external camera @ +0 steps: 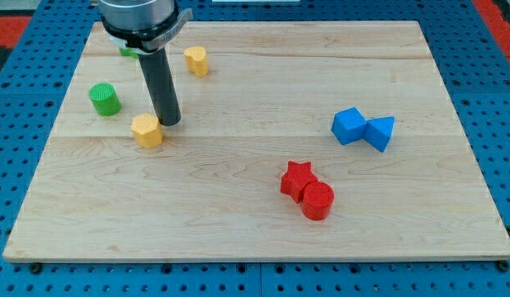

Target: Place a yellow hexagon to the bottom of the green circle

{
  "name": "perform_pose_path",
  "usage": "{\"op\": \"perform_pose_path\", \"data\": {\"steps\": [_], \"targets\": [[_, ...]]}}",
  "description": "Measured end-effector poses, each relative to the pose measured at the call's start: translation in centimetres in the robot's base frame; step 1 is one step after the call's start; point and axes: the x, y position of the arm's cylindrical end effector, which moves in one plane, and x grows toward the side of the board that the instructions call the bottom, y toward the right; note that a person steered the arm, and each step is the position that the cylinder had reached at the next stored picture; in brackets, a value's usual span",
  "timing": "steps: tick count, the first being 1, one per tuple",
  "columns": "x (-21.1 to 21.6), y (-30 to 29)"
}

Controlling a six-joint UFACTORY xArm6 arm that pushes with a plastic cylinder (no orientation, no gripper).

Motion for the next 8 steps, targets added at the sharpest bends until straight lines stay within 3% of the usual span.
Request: {"op": "perform_pose_path", "data": {"steps": [3,4,7,8], "targets": [[1.5,-2.1],[1.5,-6.5],[-2.2,-15.1],[-3.5,-13.7]]}}
